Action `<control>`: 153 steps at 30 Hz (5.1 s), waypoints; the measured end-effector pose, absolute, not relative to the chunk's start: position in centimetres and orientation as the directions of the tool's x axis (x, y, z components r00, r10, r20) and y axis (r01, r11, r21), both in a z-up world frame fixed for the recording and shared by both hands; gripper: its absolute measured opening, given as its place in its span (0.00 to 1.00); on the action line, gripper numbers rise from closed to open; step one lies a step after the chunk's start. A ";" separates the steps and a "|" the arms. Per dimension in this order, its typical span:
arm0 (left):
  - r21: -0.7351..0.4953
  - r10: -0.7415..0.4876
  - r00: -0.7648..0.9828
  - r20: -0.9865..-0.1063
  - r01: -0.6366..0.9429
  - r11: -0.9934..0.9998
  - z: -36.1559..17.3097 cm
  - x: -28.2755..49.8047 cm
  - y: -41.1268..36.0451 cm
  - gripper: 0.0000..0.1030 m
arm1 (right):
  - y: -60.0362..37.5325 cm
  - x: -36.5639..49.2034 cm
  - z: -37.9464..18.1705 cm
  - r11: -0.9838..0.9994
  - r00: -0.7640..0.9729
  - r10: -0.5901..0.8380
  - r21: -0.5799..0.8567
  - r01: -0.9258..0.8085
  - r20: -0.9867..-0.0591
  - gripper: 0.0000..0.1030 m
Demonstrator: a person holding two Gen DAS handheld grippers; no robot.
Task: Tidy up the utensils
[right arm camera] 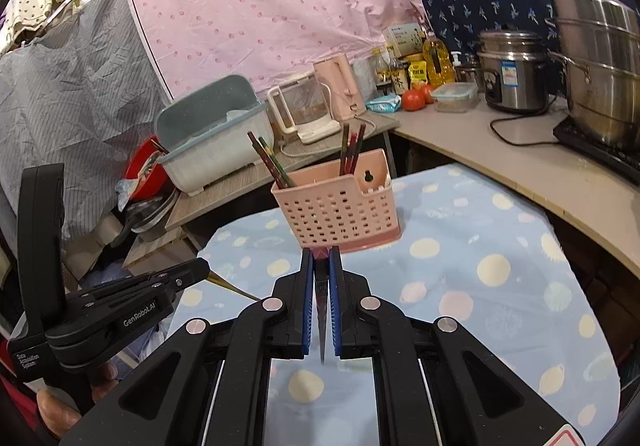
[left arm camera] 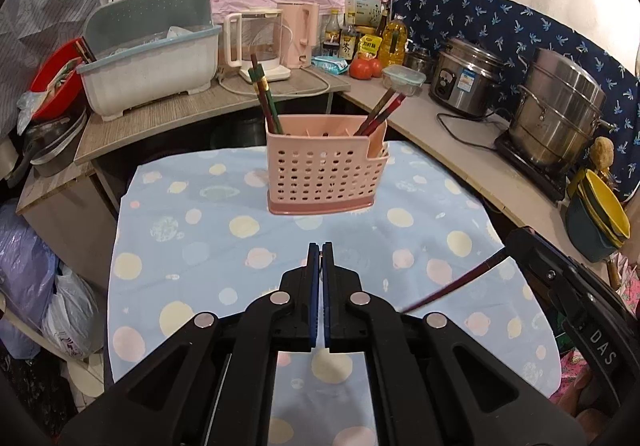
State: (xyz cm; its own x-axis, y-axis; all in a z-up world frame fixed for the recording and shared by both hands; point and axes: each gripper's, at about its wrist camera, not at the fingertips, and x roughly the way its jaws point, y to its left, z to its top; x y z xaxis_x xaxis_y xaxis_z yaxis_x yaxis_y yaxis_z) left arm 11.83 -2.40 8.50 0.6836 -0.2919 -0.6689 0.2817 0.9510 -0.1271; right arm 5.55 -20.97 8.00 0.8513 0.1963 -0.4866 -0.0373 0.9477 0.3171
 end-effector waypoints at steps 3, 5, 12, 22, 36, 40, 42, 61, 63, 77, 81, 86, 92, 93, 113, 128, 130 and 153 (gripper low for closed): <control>-0.131 -0.302 0.697 -0.651 0.288 0.949 9.6 12.3 -2.5 0.01 | -20.9 6.3 8.8 0.950 0.860 0.194 0.310 -0.044 -0.472 0.07; -0.137 -0.313 0.703 -0.639 0.296 0.945 10.3 12.7 -2.6 0.01 | -20.8 6.7 9.2 0.952 0.864 0.192 0.304 -0.048 -0.465 0.07; -0.156 -0.339 0.731 -0.592 0.309 0.938 13.5 15.0 -2.8 0.01 | -21.0 9.3 11.2 0.955 0.883 0.186 0.292 -0.059 -0.431 0.07; -0.134 -0.303 0.786 -0.539 0.276 0.952 18.1 21.5 -3.1 0.01 | -22.4 15.7 18.0 0.960 0.943 0.143 0.274 -0.058 -0.300 0.07; -0.069 -0.224 0.774 -0.592 0.228 0.971 16.0 30.2 -4.7 0.01 | -22.2 26.6 19.6 0.966 0.958 0.092 0.258 -0.020 -0.273 0.07; -0.075 -0.221 0.752 -0.620 0.224 0.972 14.3 31.7 -4.9 0.01 | -21.5 28.4 17.5 0.968 0.940 0.106 0.249 -0.023 -0.325 0.07; -0.080 -0.224 0.746 -0.627 0.225 0.971 13.7 32.0 -4.9 0.01 | -21.2 28.8 16.5 0.970 0.930 0.110 0.243 -0.023 -0.350 0.07; -0.063 -0.206 0.766 -0.609 0.212 0.975 14.1 30.2 -5.7 0.34 | -19.6 26.5 14.5 0.977 0.907 0.121 0.209 -0.037 -0.402 0.19; -0.064 -0.209 0.766 -0.607 0.215 0.975 14.3 29.6 -5.8 0.34 | -19.7 25.9 14.4 0.977 0.905 0.120 0.211 -0.035 -0.408 0.19; -0.067 -0.220 0.740 -0.636 0.230 0.971 12.2 23.2 -5.5 0.43 | -20.5 19.0 10.2 0.979 0.856 0.102 0.202 0.003 -0.506 0.32; -0.055 -0.212 0.732 -0.648 0.233 0.971 10.8 21.1 -5.6 0.48 | -20.6 16.7 8.9 0.986 0.848 0.069 0.164 0.021 -0.525 0.37; -0.041 -0.198 0.724 -0.661 0.228 0.973 9.2 18.9 -5.7 0.55 | -21.0 14.5 7.6 0.986 0.834 0.048 0.157 0.047 -0.549 0.45; -0.042 -0.180 0.713 -0.677 0.207 0.977 7.6 17.5 -5.3 0.69 | -21.6 12.7 6.1 0.985 0.815 0.026 0.154 0.078 -0.579 0.53; -0.042 -0.177 0.712 -0.679 0.203 0.978 7.4 17.3 -5.2 0.71 | -21.7 12.5 5.8 0.985 0.811 0.022 0.153 0.083 -0.584 0.55; -0.005 -0.096 0.693 -0.714 0.133 0.991 4.4 15.4 -4.0 0.92 | -21.8 9.8 3.4 0.984 0.785 -0.056 0.099 0.148 -0.617 0.84; 0.017 -0.066 0.695 -0.716 0.112 0.994 4.2 15.0 -3.9 0.93 | -21.7 8.9 3.3 0.984 0.791 -0.079 0.082 0.161 -0.607 0.94; 0.022 -0.063 0.697 -0.714 0.112 0.993 4.2 15.0 -3.9 0.93 | -21.8 8.8 3.2 0.983 0.789 -0.071 0.090 0.158 -0.610 0.94; 0.042 -0.036 0.699 -0.714 0.094 0.995 4.1 14.7 -3.8 0.93 | -21.7 8.7 3.3 0.983 0.787 -0.074 0.088 0.161 -0.613 0.94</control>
